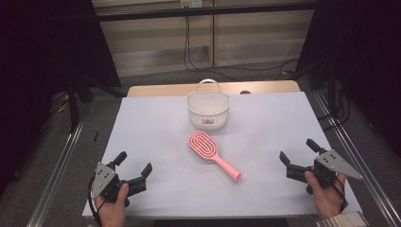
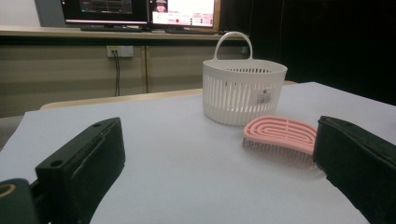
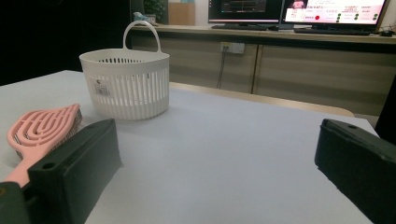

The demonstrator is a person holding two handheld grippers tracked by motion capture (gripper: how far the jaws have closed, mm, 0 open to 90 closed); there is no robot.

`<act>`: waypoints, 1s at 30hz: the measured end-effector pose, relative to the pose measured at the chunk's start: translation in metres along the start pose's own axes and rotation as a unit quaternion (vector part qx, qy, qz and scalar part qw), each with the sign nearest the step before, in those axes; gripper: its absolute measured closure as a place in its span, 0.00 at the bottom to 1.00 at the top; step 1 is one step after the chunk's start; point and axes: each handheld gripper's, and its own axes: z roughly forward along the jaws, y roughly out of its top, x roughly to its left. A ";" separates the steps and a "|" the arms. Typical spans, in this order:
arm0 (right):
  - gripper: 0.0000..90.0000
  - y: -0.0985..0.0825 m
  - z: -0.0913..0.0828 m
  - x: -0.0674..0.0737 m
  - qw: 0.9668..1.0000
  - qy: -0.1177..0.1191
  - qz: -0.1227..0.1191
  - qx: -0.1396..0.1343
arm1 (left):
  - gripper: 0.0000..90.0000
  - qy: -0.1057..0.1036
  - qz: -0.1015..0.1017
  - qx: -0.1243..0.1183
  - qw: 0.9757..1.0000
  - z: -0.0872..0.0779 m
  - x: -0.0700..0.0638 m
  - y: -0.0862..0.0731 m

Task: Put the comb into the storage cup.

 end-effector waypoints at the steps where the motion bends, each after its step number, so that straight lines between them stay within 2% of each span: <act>1: 0.00 0.000 0.000 0.000 1.000 0.000 0.001 0.000 | 0.03 0.000 -0.001 -0.001 1.000 0.000 0.000 0.000; 5: 0.00 0.000 0.000 0.000 1.000 0.002 0.001 -0.001 | 0.03 -0.002 -0.005 -0.002 1.000 0.000 0.000 0.001; 6: 0.00 -0.001 0.000 -0.001 1.000 0.003 0.003 -0.002 | 0.03 0.006 0.007 0.000 1.000 0.000 0.000 0.001; 7: 0.00 -0.001 0.000 -0.001 1.000 0.003 0.003 -0.002 | 0.03 0.006 0.007 0.000 1.000 0.000 0.000 0.001; 13: 0.00 -0.002 0.002 -0.001 1.000 0.010 0.008 0.001 | 0.03 0.001 -0.004 0.004 1.000 0.003 0.001 -0.001; 23: 0.00 -0.002 0.004 0.001 1.000 0.021 0.007 0.005 | 0.03 0.001 0.009 0.002 1.000 0.000 0.001 -0.001; 30: 0.00 -0.002 0.005 0.005 0.999 0.031 0.011 0.004 | 0.03 -0.004 0.005 0.006 1.000 0.001 0.000 -0.001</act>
